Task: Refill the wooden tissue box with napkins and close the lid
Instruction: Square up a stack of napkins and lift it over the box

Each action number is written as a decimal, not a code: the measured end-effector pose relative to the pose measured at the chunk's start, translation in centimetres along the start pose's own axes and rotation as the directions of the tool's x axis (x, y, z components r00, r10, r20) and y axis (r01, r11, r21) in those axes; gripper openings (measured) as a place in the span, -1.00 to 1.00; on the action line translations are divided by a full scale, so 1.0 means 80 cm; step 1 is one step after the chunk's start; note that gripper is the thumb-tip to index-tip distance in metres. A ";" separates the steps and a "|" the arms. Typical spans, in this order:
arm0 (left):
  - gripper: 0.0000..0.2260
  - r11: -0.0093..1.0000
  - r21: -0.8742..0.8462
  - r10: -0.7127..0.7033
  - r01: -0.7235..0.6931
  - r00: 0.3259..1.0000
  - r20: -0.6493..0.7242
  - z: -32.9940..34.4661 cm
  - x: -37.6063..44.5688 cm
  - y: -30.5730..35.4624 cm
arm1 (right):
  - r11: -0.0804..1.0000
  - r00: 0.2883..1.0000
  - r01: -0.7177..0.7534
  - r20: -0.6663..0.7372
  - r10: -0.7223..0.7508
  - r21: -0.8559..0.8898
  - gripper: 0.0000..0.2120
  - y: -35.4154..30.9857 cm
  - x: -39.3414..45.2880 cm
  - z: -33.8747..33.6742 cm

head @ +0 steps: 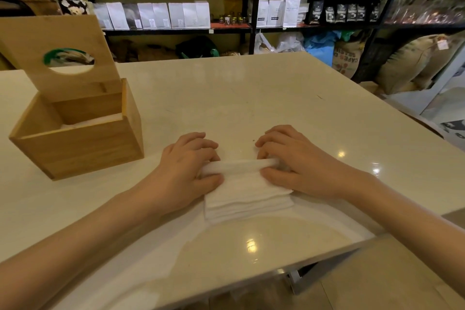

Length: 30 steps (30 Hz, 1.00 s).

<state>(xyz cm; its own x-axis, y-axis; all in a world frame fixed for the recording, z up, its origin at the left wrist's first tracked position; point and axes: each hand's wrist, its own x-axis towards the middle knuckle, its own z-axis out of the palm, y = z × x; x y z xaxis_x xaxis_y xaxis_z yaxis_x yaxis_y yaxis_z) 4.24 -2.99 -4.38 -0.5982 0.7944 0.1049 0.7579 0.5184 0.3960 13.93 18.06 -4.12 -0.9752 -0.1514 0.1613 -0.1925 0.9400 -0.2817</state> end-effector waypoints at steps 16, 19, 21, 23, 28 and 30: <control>-0.78 0.985 -0.144 -0.119 0.094 0.977 -0.176 -0.076 -0.002 -0.009 | 0.957 0.991 -0.125 0.087 0.106 0.261 -0.84 -0.037 0.083 -0.069; -0.83 0.973 -0.199 -0.153 0.117 0.972 -0.176 -0.103 -0.007 -0.010 | 0.948 0.994 -0.109 0.057 0.097 0.297 -0.93 -0.049 0.107 -0.084; -0.87 0.966 -0.238 -0.150 0.099 0.966 -0.209 -0.123 -0.016 -0.007 | 0.940 0.996 -0.086 0.021 0.084 0.331 -0.95 -0.059 0.122 -0.093; -0.92 0.969 -0.233 -0.154 0.085 0.943 -0.294 -0.146 -0.024 -0.006 | 0.925 0.998 -0.050 -0.012 0.059 0.376 -0.91 -0.072 0.135 -0.105; -0.93 0.970 -0.154 -0.235 0.185 0.870 -0.434 -0.199 -0.041 -0.039 | 0.832 0.995 0.044 -0.100 0.015 0.553 -0.77 -0.111 0.171 -0.119; -0.94 0.940 -0.232 -0.330 0.250 0.836 -0.438 -0.213 -0.049 -0.059 | 0.818 0.995 0.026 -0.091 0.033 0.575 -0.78 -0.126 0.188 -0.110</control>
<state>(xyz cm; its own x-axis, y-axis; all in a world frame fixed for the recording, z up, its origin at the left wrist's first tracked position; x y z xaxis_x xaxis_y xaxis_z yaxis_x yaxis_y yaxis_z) -1.38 -13.93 8.87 -0.8644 0.3546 0.3565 0.5028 0.6126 0.6098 2.17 9.00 9.50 -0.9670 -0.0919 0.2375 -0.2451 0.5894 -0.7698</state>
